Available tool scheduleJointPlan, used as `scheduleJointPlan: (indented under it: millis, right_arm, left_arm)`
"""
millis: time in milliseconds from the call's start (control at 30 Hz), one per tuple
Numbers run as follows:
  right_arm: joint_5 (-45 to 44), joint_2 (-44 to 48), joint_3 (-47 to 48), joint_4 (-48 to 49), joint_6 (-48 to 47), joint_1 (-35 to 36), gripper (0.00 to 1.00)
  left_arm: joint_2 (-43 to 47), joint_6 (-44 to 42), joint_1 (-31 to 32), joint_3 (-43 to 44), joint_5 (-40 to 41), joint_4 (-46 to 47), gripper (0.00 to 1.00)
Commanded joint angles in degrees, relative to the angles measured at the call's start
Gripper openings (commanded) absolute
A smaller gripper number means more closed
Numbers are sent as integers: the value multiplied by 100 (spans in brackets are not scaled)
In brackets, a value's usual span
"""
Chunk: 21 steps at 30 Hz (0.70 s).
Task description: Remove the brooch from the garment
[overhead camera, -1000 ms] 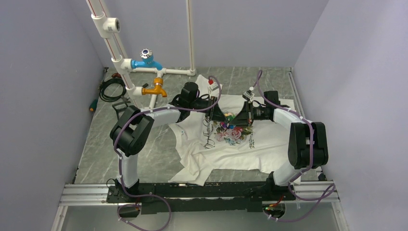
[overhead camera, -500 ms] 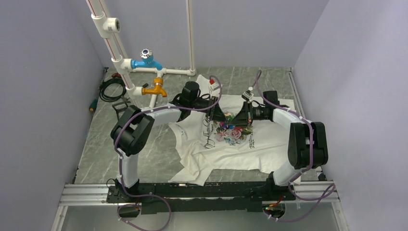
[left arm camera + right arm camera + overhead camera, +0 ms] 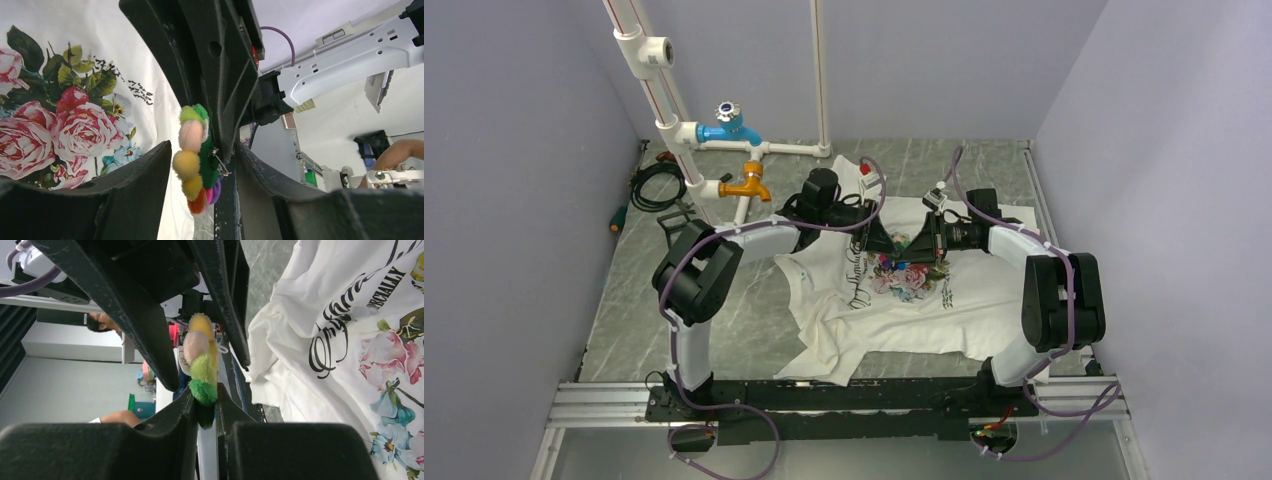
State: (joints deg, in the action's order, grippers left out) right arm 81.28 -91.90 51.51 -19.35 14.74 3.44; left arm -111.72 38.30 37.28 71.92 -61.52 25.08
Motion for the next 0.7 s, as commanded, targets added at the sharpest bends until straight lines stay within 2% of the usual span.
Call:
scheduleJointPlan:
  millis: [0,233,433,567,667]
  right_arm:
    - [55,51,235,6,-184,4,0]
    - [124,248,340,-360,-673,46,0]
    - [81,603,358,-765,-1355,297,0]
    - [-6,772,422,-1097,-1841,486,0]
    - [-160,862,527,-1343,-2160,540,0]
  left_arm:
    - [629,-558,-18,67,63,-73,56]
    - [953,-1255,-19,45,158,-603,57]
    - [1211,-1529,-19,-40,86,-755,52]
    - [1509,-1852,-19,-172,72,-938,41]
    - [1704,-2174,-15,-250,57,-1209,44]
